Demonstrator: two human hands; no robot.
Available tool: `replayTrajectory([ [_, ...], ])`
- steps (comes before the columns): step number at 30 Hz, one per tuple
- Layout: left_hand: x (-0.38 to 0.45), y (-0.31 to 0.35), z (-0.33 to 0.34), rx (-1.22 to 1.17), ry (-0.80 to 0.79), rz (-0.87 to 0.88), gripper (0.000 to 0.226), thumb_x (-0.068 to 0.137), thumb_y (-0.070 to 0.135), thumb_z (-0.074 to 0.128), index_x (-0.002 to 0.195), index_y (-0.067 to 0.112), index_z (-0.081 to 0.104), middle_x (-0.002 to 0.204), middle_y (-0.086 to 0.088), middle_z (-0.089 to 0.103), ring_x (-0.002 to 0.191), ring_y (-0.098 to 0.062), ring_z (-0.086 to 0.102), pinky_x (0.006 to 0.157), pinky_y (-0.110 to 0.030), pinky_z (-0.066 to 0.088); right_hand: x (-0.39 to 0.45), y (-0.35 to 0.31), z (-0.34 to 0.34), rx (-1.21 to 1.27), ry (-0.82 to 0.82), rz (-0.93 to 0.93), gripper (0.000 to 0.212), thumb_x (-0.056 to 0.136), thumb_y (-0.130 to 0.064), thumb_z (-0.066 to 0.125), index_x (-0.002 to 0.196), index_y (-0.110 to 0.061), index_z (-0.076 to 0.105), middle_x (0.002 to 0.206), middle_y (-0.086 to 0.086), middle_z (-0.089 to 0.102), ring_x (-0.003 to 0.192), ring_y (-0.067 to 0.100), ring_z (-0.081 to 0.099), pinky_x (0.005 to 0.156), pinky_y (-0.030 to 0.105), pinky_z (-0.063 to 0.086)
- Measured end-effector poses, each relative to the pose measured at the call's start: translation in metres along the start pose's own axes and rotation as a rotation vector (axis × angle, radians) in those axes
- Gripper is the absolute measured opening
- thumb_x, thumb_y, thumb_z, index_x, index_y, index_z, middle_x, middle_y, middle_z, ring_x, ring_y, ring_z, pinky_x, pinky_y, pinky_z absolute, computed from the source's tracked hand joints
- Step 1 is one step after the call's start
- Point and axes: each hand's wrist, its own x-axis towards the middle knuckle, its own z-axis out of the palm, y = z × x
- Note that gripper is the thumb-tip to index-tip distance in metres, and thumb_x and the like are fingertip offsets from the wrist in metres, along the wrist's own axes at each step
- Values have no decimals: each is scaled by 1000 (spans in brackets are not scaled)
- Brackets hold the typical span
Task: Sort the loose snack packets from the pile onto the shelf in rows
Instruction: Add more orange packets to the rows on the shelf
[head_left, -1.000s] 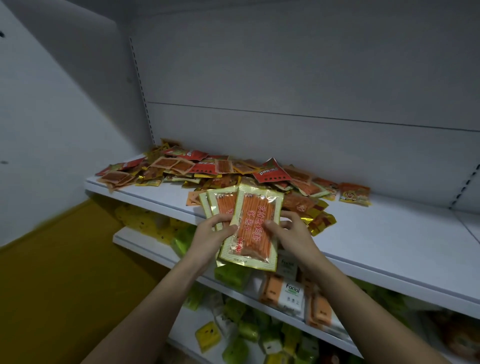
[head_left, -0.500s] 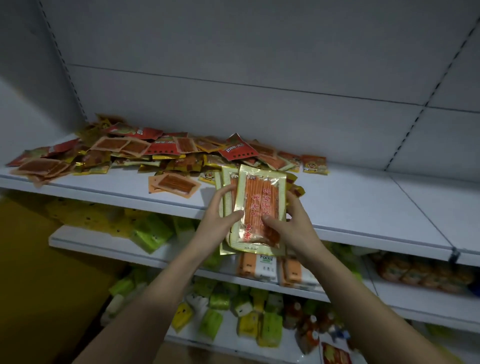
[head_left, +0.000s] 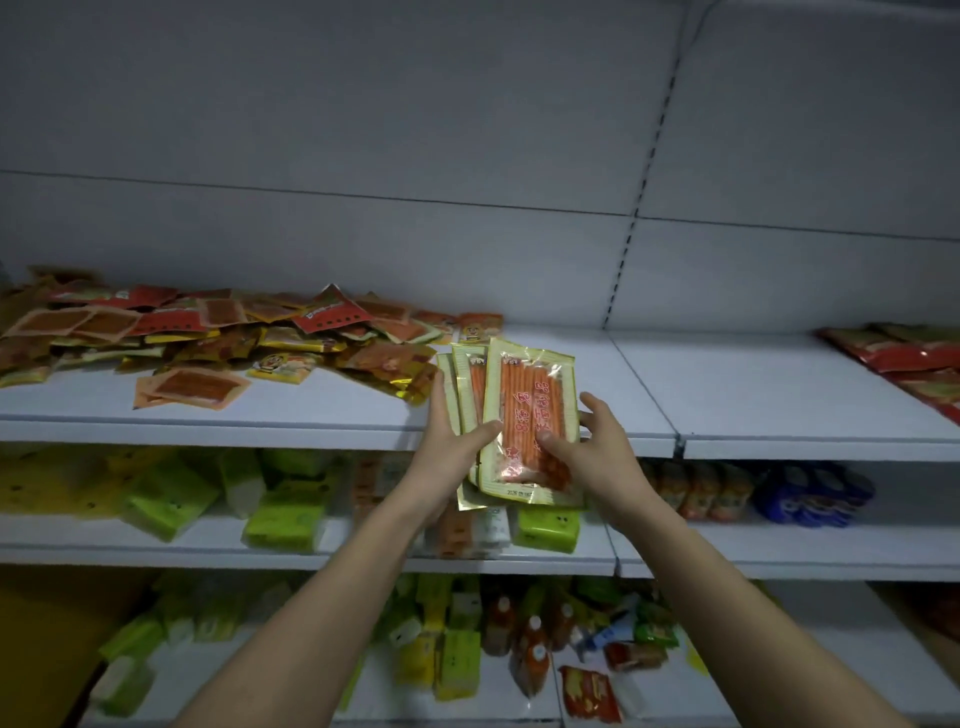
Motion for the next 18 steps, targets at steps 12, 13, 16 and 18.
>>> replayTrajectory([
  [12,-10,3,243,-110,-145,-41,85,92,12,71,155,43,24,143,-5,57,119,-26,64,104,-53,50,-26,29,-247,-5,106,-35,61,91,-17,71,141,-26,39,109,-12,57,92,5,62,68,23,55],
  [13,-6,3,258,-123,-158,-45,84,92,11,71,154,42,25,141,-5,58,118,-26,65,103,-53,51,-24,30,-262,-4,109,-37,61,91,-18,71,142,-27,39,110,-11,57,92,5,62,68,23,56],
  [16,8,1,297,-134,-184,-48,79,91,9,71,151,40,30,135,-6,63,114,-26,68,99,-54,54,-12,36,-301,-4,118,-47,60,92,-15,69,142,-28,37,104,-13,55,86,3,61,56,14,52],
  [18,20,-3,319,-123,-183,-43,82,90,11,73,153,40,30,137,-7,62,113,-26,68,98,-54,54,2,44,-321,-3,128,-40,60,93,-14,68,143,-28,37,102,-15,54,84,2,61,53,11,49],
])
